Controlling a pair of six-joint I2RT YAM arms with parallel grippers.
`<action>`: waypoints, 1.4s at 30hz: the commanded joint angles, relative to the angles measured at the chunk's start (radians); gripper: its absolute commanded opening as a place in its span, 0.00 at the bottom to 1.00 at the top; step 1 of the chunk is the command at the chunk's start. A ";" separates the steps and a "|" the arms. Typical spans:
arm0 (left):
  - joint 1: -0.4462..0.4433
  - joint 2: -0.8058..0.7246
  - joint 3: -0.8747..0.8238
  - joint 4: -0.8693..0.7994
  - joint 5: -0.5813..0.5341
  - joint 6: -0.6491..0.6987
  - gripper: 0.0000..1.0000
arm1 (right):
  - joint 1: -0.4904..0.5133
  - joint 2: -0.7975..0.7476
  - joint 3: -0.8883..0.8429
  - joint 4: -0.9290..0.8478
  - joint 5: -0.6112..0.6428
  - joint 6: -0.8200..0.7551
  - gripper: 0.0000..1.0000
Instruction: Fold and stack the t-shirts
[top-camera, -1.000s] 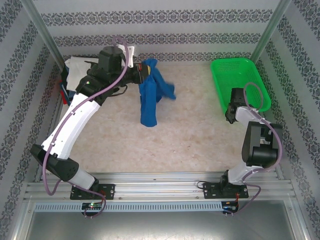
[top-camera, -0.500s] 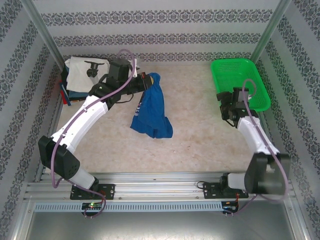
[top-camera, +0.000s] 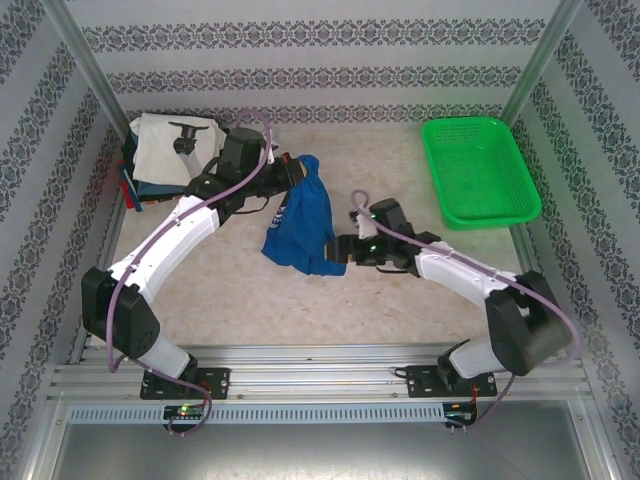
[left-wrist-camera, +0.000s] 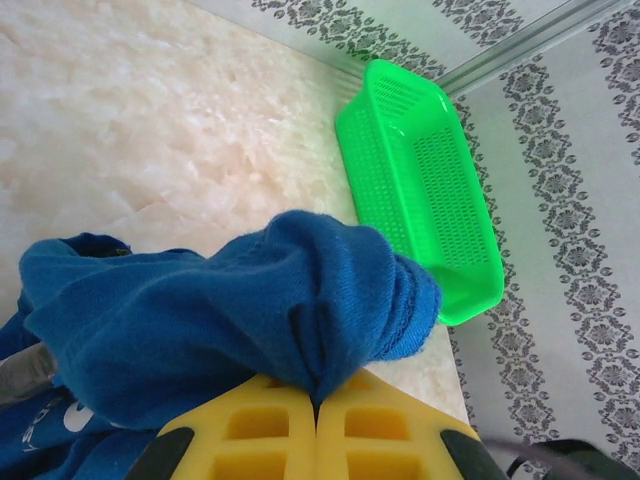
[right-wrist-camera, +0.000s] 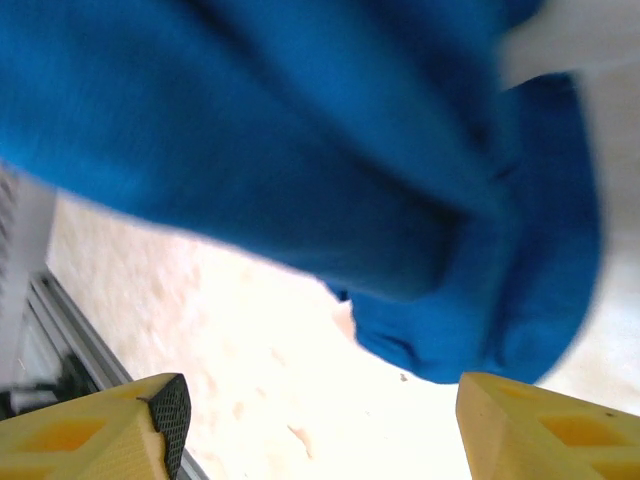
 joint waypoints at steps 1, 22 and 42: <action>0.008 0.000 -0.021 0.049 -0.008 -0.020 0.00 | 0.027 0.057 0.064 0.063 0.025 -0.132 0.70; 0.035 -0.015 -0.001 0.039 -0.014 -0.003 0.00 | 0.025 0.169 0.235 0.069 0.167 -0.150 0.00; 0.037 0.324 0.841 0.043 0.071 0.151 0.00 | -0.447 -0.145 0.662 -0.003 -0.379 0.133 0.00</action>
